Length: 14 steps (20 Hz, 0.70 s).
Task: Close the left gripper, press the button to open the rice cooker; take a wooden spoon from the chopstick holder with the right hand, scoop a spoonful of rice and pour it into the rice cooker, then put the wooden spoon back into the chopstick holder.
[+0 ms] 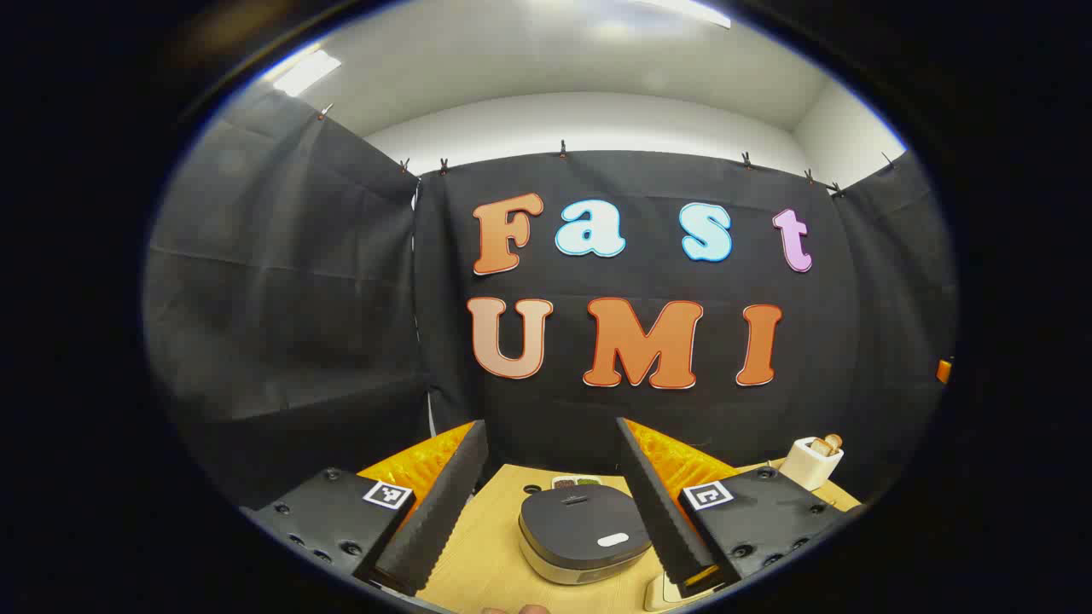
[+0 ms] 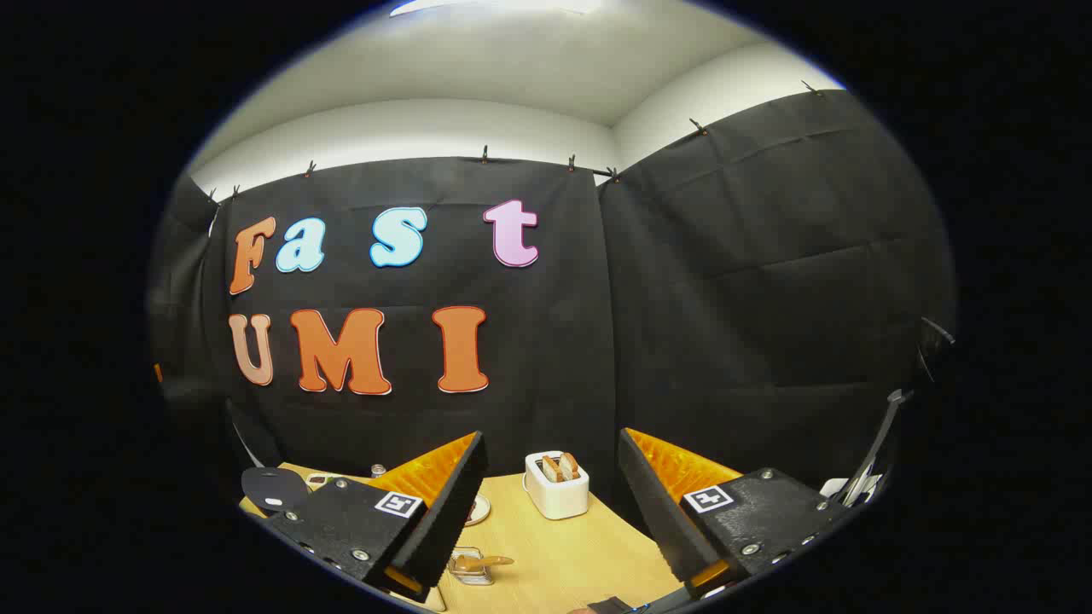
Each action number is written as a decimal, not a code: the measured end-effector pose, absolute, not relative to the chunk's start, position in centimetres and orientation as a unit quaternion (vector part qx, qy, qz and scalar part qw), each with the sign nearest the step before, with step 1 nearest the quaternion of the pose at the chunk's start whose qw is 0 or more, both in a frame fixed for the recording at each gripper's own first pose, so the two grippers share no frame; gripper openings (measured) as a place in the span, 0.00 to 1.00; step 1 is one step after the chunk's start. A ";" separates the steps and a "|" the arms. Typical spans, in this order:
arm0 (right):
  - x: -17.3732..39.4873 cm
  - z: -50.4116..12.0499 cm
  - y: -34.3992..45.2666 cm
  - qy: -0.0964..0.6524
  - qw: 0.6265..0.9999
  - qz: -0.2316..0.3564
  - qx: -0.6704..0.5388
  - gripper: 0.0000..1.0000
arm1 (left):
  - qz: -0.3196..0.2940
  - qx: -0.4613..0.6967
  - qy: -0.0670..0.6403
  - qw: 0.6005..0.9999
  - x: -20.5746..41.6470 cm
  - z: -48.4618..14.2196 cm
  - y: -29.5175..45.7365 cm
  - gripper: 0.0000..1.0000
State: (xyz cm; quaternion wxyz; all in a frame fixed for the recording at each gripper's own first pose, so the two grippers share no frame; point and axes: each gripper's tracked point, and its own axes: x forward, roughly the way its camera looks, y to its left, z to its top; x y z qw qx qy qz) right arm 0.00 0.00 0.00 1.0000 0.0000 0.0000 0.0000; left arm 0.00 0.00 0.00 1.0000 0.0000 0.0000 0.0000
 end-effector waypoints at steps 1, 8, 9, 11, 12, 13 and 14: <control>0.1 0.1 0.2 0.000 1.000 0.002 0.001 0.95 | 0.001 0.003 0.001 1.000 0.0 -0.1 0.1 0.99; 0.2 -0.2 0.4 0.001 1.000 0.007 -0.001 0.95 | 0.009 0.008 0.004 1.000 -0.2 -0.4 0.3 0.99; 0.1 -0.1 0.4 0.000 1.000 0.006 -0.001 0.95 | 0.011 0.010 0.003 1.000 -0.1 -0.2 0.4 0.99; 0.1 0.0 0.3 -0.001 1.000 0.005 0.002 0.95 | 0.015 0.017 0.001 1.000 -0.2 0.0 0.7 0.99; 0.1 0.0 0.2 -0.002 1.000 0.004 0.002 0.95 | 0.015 0.021 0.001 1.000 -0.1 0.0 0.5 0.99; 0.1 0.1 0.1 -0.002 1.000 0.002 0.001 0.95 | 0.015 0.024 0.000 1.000 -0.1 0.0 0.4 0.99; 0.1 0.0 -0.1 -0.002 1.000 -0.001 0.001 0.95 | 0.015 0.025 0.000 1.000 -0.2 0.1 0.4 0.99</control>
